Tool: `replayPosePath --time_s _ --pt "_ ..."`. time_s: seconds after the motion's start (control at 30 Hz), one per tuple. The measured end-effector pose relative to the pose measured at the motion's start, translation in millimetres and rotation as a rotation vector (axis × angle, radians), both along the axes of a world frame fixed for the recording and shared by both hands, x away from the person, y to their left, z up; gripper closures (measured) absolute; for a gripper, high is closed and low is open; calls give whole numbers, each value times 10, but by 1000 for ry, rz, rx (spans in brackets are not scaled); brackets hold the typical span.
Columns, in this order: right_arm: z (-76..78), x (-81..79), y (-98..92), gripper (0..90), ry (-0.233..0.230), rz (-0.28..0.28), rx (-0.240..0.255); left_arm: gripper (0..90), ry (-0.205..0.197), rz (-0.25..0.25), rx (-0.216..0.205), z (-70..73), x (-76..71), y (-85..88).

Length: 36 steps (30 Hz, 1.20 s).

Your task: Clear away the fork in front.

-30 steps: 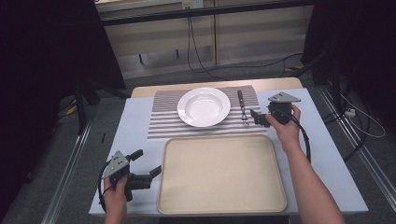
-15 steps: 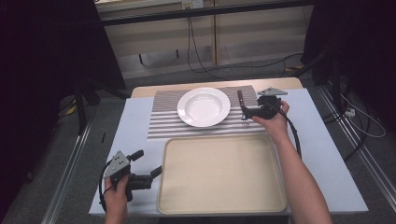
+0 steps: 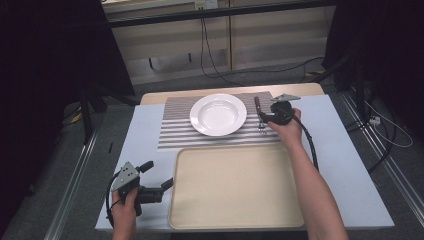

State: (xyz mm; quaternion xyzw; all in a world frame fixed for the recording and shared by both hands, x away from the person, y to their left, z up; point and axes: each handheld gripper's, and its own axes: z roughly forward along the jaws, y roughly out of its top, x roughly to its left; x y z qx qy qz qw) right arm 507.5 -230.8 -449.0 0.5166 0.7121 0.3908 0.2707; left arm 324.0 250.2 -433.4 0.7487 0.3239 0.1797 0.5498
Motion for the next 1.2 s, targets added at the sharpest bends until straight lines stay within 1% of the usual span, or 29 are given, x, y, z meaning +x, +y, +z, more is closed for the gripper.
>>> replayPosePath --time_s 0.07,0.13,0.17,0.2,0.23,0.27,0.3,0.37,0.43,0.47,0.5,0.53,0.57,0.6,0.63,0.67,0.73,0.77,0.8,0.83,0.87,0.97,1.03,1.07,1.1,1.13,1.17,1.2 --pt "-5 58 54 538 8 0 -13 20 0 5 -2 -1 0 2" --pt "-19 112 83 552 32 6 -8 20 1 7 1 -2 2 2" --pt "-19 112 83 552 32 6 -8 20 3 7 1 -4 1 1" --pt "-27 136 96 576 41 0 -19 20 1 6 2 -8 3 -3" --pt "-40 164 103 588 45 7 -27 20 4 5 -1 -13 3 -15" --pt "-55 191 105 597 45 5 -28 20 4 -1 9 -15 3 -23" --pt "-65 216 104 620 51 -8 -23 20 5 -5 11 -18 4 -31" --pt "-95 276 97 624 66 -19 -6 21 8 -12 16 -22 3 -35" --pt "-118 325 98 640 76 -31 -19 22 6 -6 18 -25 3 -22" --pt "-134 349 96 639 79 -30 -4 22 9 -2 15 -27 1 -17" --pt "-151 372 98 638 96 -23 23 22 10 0 8 -29 2 -14" --pt "-166 391 110 631 110 -23 14 22 8 2 8 -29 4 -11" --pt "-175 408 123 631 114 -22 -13 21 8 5 8 -28 6 -8" --pt "-187 424 135 643 118 -13 -19 22 8 4 7 -30 11 -3" --pt "-200 436 144 664 133 -11 -29 22 10 5 8 -32 12 1" --pt "-200 444 140 714 127 -10 -33 22 11 7 7 -34 12 6" --pt "-196 453 115 749 139 -15 -3 21 15 7 -2 -39 15 20" --pt "-187 451 68 782 157 -15 14 21 18 8 -7 -42 17 26" --pt "-187 451 68 782 157 -15 14 21 20 11 -5 -44 21 33" --pt "-166 437 16 785 175 -8 12 22 21 15 -7 -46 22 38" --pt "-166 437 16 785 175 -8 12 22 21 15 -7 -47 25 47" --pt "-133 377 -58 786 206 3 -4 22 23 23 -21 -49 23 64" --pt "-124 315 -117 785 207 22 -21 21 22 19 -21 -47 24 75" --pt "-119 230 -175 786 211 32 -24 22 22 20 -21 -46 25 78" --pt "-119 230 -175 786 211 32 -24 22 22 20 -23 -45 25 81" --pt "-121 133 -233 785 210 48 -16 22 21 24 -24 -43 23 83" --pt "-121 133 -233 785 210 48 -16 22 21 25 -26 -42 23 84" --pt "-117 81 -260 785 212 58 -17 22 19 24 -24 -42 23 85"
